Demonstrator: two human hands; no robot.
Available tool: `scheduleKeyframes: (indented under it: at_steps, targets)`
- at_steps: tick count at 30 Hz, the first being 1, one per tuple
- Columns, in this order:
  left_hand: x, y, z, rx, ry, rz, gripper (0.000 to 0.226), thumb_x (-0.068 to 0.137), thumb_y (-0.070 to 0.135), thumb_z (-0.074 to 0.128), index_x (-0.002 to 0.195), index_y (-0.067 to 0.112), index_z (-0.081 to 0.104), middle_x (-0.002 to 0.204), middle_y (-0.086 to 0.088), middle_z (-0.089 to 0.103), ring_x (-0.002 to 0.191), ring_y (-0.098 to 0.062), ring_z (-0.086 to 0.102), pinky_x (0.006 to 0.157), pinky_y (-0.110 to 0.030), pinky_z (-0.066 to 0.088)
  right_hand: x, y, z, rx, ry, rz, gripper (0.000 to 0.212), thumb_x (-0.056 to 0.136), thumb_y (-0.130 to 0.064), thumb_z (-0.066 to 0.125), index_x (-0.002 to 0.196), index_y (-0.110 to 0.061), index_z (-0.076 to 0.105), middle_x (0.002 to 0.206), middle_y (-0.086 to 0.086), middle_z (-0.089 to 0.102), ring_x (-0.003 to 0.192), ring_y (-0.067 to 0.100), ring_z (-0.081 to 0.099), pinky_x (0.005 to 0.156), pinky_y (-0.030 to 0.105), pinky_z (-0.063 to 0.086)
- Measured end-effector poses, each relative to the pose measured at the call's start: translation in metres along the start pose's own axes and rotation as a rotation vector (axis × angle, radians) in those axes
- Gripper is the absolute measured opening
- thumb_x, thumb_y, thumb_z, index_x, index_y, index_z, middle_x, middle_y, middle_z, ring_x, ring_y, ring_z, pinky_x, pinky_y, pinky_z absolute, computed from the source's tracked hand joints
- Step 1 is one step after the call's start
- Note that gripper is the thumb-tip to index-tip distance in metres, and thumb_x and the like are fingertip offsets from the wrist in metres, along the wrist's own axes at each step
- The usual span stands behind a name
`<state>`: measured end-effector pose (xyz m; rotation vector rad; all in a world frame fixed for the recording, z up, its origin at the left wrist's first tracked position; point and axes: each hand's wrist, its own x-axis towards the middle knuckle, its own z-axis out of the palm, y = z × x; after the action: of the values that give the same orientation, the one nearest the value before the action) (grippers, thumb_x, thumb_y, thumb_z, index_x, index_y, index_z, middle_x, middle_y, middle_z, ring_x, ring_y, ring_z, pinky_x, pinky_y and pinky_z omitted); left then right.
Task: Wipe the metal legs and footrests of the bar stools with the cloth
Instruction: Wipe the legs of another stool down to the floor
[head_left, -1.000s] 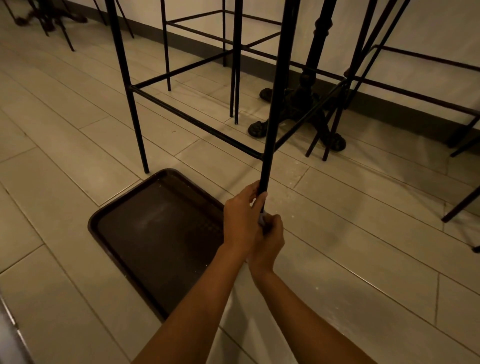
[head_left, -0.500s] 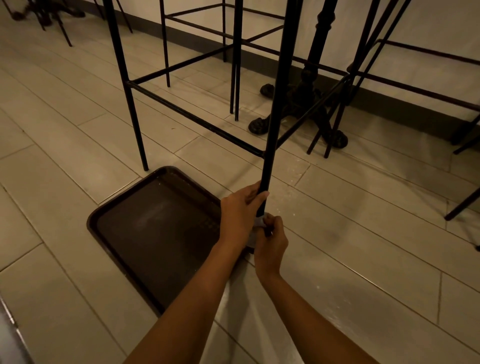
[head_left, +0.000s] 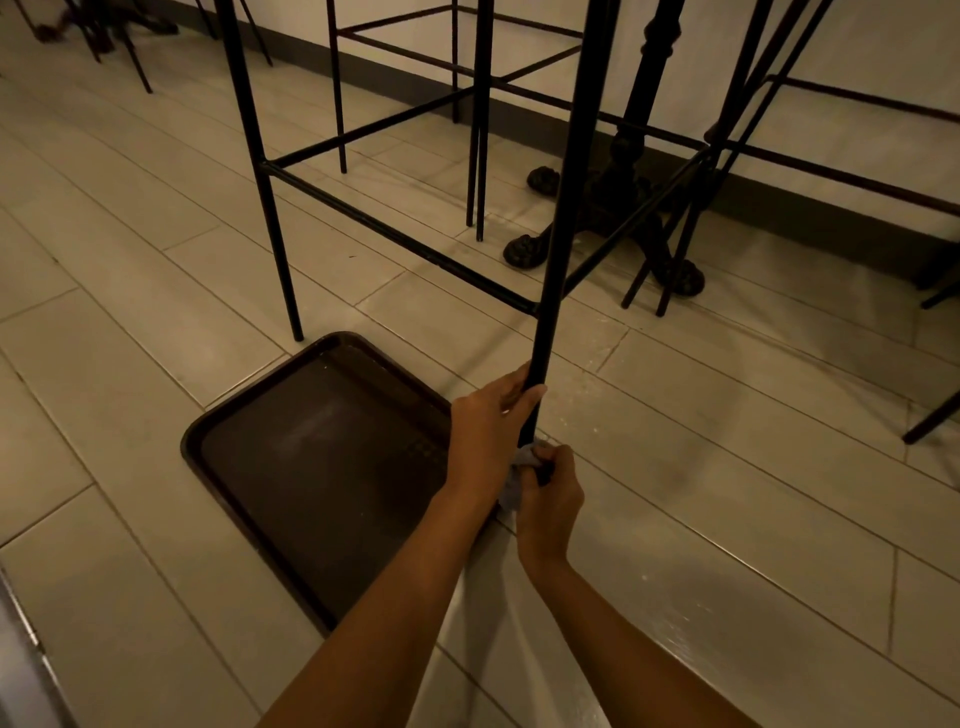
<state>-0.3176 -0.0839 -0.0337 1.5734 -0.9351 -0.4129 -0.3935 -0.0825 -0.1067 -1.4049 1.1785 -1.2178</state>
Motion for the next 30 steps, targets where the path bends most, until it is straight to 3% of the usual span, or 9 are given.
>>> scheduleKeyframes:
  at_steps: [4,9,14,18,22,25,30]
  targets:
    - [-0.003,-0.008,0.003,0.081,0.006,0.083,0.044,0.080,0.006,0.069,0.122,0.002,0.056,0.109,-0.012,0.068,0.093,-0.002,0.062,0.081,-0.001,0.045,0.003,0.004,0.002,-0.021,-0.028,0.035,0.022,0.084,0.012,0.048,0.072,-0.007,0.044,0.058,-0.004,0.046,0.048,-0.001,0.046,0.045,0.010,0.034]
    - [-0.004,-0.014,0.005,0.148,0.011,0.162,0.047,0.080,0.006,0.069,0.124,0.002,0.054,0.109,-0.012,0.068,0.096,0.010,0.052,0.080,0.004,0.041,0.003,0.014,-0.003,-0.115,-0.063,0.038,0.043,0.083,0.015,0.047,0.062,-0.021,0.035,0.054,-0.006,0.041,0.047,-0.005,0.046,0.044,0.006,0.034]
    - [-0.003,-0.015,0.006,0.128,0.035,0.195,0.041,0.083,0.010,0.066,0.122,0.002,0.057,0.106,-0.011,0.069,0.093,0.007,0.056,0.080,-0.001,0.046,0.001,0.017,-0.006,-0.137,-0.078,0.043,0.040,0.084,0.014,0.045,0.059,-0.016,0.040,0.053,-0.004,0.043,0.046,-0.003,0.047,0.042,0.006,0.032]
    - [-0.003,-0.018,0.006,0.095,0.032,0.184,0.041,0.082,0.011,0.067,0.122,0.003,0.057,0.105,-0.010,0.070,0.091,0.002,0.060,0.079,-0.008,0.051,-0.004,0.026,-0.004,-0.128,-0.080,0.055,0.023,0.089,0.009,0.045,0.072,-0.006,0.047,0.060,-0.001,0.048,0.050,-0.001,0.047,0.045,0.006,0.034]
    - [-0.003,-0.021,0.005,0.093,0.007,0.191,0.042,0.083,0.010,0.066,0.123,0.003,0.056,0.104,0.001,0.065,0.093,0.006,0.058,0.078,-0.002,0.046,-0.001,0.030,0.000,-0.189,-0.094,0.021,0.042,0.086,0.013,0.044,0.065,-0.021,0.035,0.056,-0.005,0.042,0.049,-0.004,0.049,0.043,0.006,0.033]
    - [-0.003,-0.022,0.006,0.071,-0.002,0.186,0.042,0.083,0.010,0.066,0.123,0.003,0.055,0.100,0.008,0.061,0.089,0.005,0.058,0.075,0.000,0.046,0.002,0.037,-0.004,-0.232,-0.153,0.055,0.047,0.080,0.021,0.042,0.061,-0.021,0.030,0.052,-0.003,0.037,0.045,-0.005,0.047,0.039,0.007,0.030]
    - [-0.003,-0.021,0.005,0.050,0.000,0.226,0.045,0.083,0.021,0.064,0.124,0.006,0.054,0.101,0.004,0.064,0.088,0.004,0.060,0.075,-0.001,0.047,0.004,0.043,-0.004,-0.307,-0.174,0.028,0.052,0.075,0.023,0.042,0.059,-0.025,0.029,0.051,-0.008,0.038,0.051,-0.007,0.051,0.043,0.006,0.033]
